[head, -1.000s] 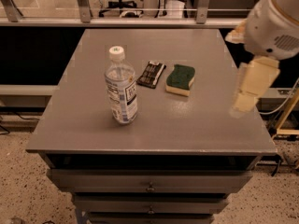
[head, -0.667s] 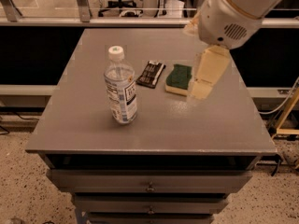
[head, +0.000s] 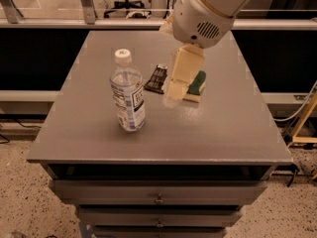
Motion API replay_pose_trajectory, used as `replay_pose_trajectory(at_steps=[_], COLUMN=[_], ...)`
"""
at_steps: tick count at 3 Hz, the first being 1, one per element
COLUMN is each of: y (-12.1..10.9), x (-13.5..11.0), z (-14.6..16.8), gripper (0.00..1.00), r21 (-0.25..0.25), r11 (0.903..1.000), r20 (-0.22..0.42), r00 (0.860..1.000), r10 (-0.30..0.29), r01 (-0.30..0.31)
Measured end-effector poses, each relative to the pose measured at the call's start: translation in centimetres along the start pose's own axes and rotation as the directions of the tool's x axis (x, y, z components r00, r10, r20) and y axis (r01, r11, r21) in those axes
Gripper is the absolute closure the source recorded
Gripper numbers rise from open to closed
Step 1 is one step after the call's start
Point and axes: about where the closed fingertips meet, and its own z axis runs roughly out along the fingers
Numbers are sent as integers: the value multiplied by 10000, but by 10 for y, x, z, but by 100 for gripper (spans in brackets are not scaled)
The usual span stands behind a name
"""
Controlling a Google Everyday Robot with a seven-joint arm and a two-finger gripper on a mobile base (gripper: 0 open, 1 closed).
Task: Knock blue plastic bottle over
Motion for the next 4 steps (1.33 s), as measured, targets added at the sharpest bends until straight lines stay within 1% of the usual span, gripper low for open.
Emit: replay_pose_trajectory(at_steps=[1,2,3,4], y=[0,11,11,5], x=[1,1,-1,-4], z=[5,21,36,48], gripper=[0,0,0,0], r21=[140,330,946,1353], r11=[9998,9989,9919,9815], r20=[657,1953,3366,4274], r00=[9977,9804,9404,9017], r10=[140,271,487,652], r01=[-150,-342,-852,-1351])
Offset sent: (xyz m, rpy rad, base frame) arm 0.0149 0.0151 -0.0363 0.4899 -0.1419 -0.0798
